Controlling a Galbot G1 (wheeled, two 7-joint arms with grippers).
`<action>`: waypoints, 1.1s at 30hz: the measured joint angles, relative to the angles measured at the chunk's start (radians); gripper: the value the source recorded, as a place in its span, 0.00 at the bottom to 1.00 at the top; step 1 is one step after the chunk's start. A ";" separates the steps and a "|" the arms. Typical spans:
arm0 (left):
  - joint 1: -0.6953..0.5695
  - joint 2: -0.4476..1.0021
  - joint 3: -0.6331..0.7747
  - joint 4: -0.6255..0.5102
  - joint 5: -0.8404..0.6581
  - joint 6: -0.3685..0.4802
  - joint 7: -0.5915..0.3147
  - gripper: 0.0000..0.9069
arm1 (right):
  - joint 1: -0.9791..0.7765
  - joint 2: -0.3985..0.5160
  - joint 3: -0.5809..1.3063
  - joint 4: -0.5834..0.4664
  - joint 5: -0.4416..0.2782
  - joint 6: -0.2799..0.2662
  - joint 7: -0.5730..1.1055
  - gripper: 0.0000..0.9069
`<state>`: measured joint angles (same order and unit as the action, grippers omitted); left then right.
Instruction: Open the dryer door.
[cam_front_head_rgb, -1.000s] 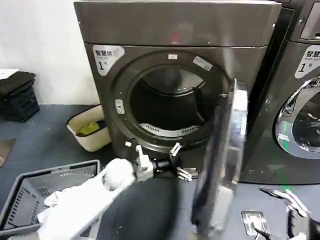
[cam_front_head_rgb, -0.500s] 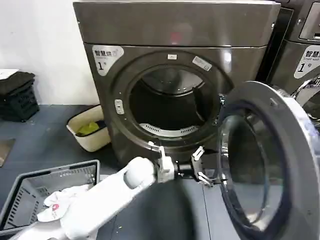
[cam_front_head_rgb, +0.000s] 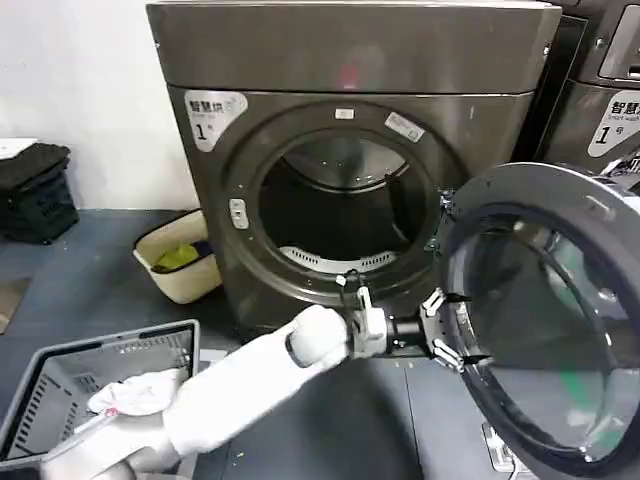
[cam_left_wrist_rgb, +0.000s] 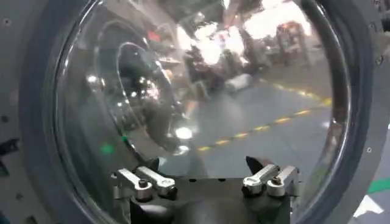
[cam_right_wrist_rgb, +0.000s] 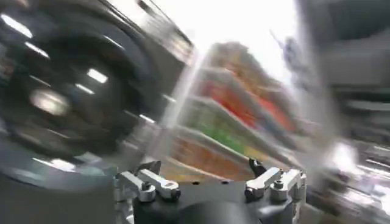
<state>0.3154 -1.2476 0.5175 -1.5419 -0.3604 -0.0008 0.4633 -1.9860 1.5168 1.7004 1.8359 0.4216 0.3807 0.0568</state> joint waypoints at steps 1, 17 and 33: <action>-0.005 -0.007 0.005 0.008 0.006 -0.003 -0.007 1.00 | 0.008 0.011 0.012 -0.008 -0.022 -0.013 0.029 1.00; -0.067 -0.134 0.039 0.143 0.042 -0.037 -0.074 1.00 | 0.108 0.093 0.186 -0.028 -0.028 -0.368 0.167 1.00; -0.103 -0.237 0.070 0.217 0.031 -0.043 -0.069 1.00 | 0.132 0.092 0.232 0.020 0.002 -0.371 0.175 1.00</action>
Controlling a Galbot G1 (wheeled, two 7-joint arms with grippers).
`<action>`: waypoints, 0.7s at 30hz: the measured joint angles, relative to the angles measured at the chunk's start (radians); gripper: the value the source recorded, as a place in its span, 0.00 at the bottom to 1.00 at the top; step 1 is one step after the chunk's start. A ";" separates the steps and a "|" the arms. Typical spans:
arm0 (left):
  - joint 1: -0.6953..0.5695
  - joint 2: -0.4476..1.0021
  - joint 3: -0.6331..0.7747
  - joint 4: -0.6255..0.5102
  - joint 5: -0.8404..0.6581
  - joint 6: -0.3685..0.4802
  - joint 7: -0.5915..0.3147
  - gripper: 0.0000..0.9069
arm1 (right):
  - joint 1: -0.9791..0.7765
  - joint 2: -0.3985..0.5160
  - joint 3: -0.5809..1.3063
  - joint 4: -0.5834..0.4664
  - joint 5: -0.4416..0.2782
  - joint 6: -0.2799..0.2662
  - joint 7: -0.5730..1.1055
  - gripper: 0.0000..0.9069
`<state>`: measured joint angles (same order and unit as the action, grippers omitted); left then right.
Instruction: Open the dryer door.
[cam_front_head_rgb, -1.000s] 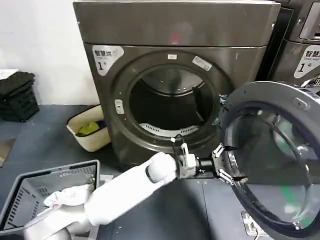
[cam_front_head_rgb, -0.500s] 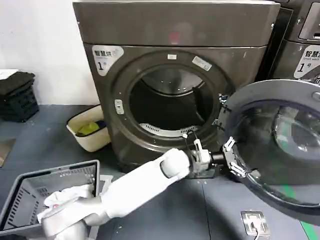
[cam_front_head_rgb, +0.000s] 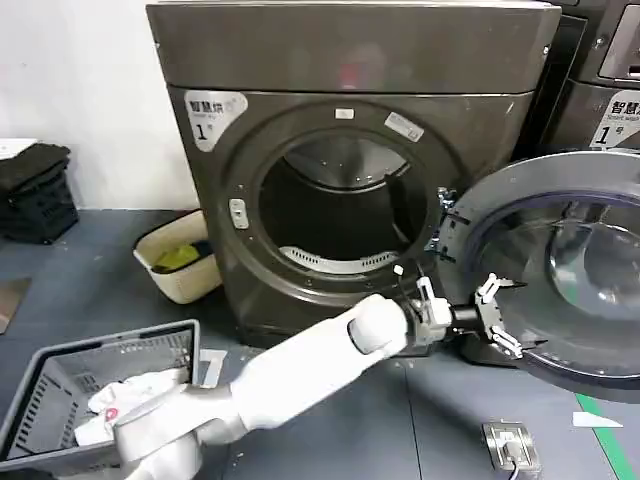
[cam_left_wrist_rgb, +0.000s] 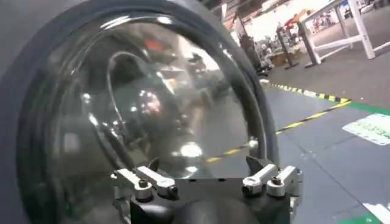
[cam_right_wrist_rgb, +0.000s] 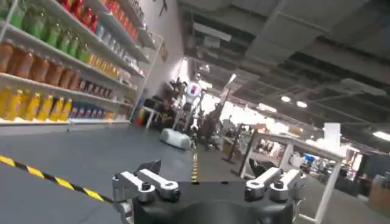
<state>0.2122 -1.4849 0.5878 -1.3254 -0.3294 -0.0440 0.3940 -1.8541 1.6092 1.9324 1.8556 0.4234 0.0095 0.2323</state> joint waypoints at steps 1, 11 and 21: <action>-0.001 -0.003 0.000 0.003 0.000 0.000 0.000 1.00 | -0.002 0.000 0.001 0.004 0.002 0.001 0.000 1.00; 0.010 -0.003 -0.001 -0.010 -0.005 0.008 0.002 1.00 | -0.001 0.000 0.005 0.005 0.009 0.031 -0.012 1.00; 0.063 0.098 -0.038 -0.200 -0.071 0.149 -0.011 1.00 | 0.007 0.000 0.006 0.007 -0.005 -0.003 -0.006 1.00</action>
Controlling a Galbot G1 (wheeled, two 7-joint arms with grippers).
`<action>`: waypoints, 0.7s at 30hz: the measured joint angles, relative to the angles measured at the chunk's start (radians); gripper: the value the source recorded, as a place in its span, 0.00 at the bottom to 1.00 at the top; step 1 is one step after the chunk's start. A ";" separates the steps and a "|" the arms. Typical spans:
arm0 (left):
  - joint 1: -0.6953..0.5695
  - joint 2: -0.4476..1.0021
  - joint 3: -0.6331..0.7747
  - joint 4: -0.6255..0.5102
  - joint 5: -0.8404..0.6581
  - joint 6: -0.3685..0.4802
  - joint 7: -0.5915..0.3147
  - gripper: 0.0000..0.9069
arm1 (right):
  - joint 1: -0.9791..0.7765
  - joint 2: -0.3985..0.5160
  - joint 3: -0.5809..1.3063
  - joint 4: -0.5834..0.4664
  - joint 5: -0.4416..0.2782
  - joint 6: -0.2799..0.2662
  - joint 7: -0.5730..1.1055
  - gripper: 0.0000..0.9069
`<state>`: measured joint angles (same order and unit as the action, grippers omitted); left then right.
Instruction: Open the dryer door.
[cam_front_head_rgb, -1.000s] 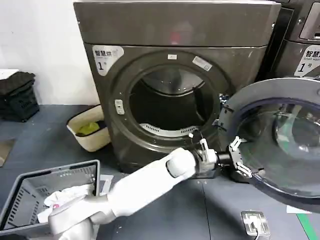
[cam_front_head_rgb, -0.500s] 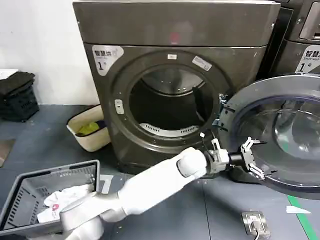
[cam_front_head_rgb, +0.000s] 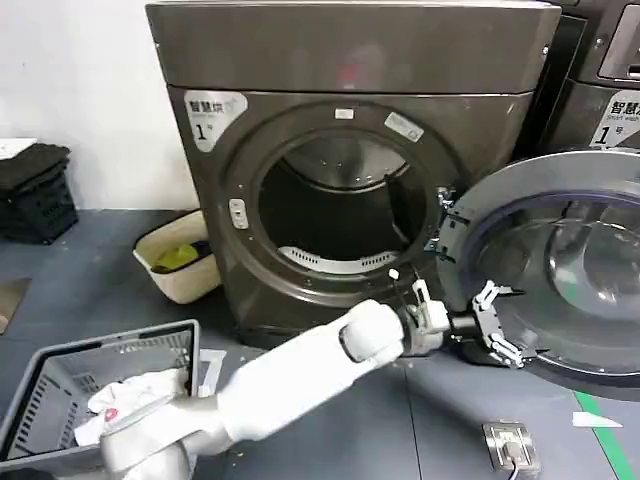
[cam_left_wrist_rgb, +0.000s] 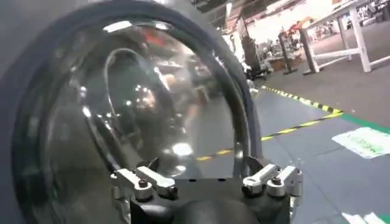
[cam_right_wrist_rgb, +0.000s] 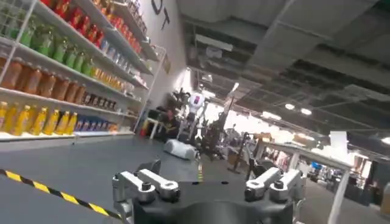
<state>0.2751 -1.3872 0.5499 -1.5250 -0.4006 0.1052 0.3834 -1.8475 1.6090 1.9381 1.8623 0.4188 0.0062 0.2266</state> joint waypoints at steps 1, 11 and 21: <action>0.009 0.015 -0.008 -0.028 -0.005 0.011 -0.005 1.00 | 0.001 0.000 0.000 -0.002 -0.001 -0.002 0.001 1.00; 0.160 0.211 -0.106 -0.311 -0.042 0.135 -0.091 1.00 | 0.018 0.000 -0.016 0.001 -0.005 -0.020 0.008 1.00; 0.385 0.399 -0.322 -0.540 -0.065 0.173 -0.121 1.00 | 0.039 0.000 -0.055 0.006 -0.008 -0.026 0.008 1.00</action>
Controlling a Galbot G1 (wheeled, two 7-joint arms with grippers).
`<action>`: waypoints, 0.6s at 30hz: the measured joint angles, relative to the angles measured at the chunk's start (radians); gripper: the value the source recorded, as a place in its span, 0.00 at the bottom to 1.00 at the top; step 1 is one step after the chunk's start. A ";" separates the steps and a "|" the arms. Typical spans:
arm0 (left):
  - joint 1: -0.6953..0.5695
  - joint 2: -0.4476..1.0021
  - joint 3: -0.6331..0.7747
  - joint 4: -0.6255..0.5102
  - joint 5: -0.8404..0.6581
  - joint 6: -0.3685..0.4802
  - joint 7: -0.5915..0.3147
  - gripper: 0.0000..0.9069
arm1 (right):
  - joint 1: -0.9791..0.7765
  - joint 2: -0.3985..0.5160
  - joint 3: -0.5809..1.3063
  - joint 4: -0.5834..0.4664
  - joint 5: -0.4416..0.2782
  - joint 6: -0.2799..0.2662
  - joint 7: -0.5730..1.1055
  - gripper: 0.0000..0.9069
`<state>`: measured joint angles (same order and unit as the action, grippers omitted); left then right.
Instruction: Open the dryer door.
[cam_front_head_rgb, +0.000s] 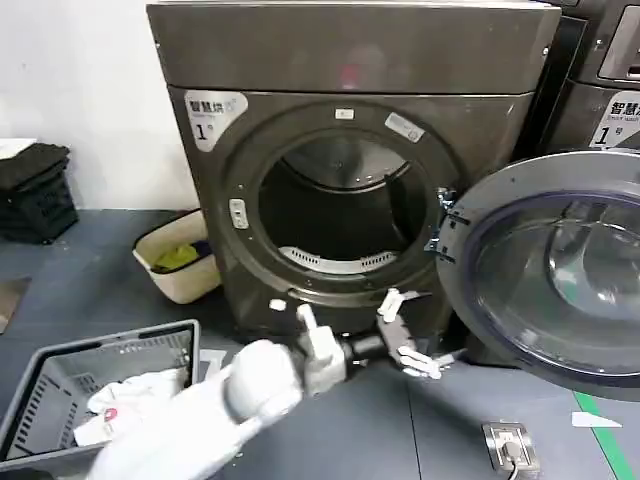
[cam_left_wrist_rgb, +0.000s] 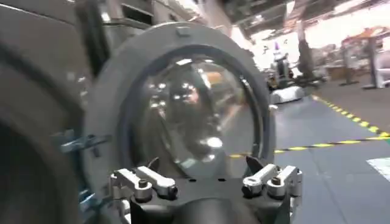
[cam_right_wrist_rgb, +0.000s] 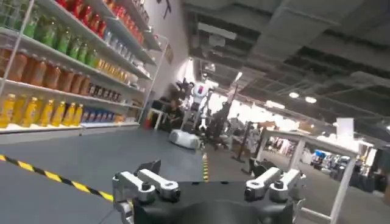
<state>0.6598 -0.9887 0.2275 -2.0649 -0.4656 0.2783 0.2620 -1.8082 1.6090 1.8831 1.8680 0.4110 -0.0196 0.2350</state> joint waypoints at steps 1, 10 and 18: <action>0.030 0.020 -0.032 -0.020 -0.001 0.010 -0.001 1.00 | 0.003 0.000 -0.005 0.000 0.000 0.000 0.000 1.00; 0.319 0.133 -0.326 -0.142 0.003 0.028 -0.014 1.00 | 0.017 -0.017 -0.040 -0.005 0.000 -0.004 0.000 1.00; 0.548 0.106 -0.569 -0.198 -0.111 0.135 -0.127 1.00 | 0.031 -0.072 -0.070 -0.037 -0.002 -0.002 -0.003 1.00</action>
<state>1.2075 -0.8831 -0.3418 -2.2631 -0.5769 0.4136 0.1351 -1.7768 1.5371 1.8133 1.8305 0.4090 -0.0221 0.2315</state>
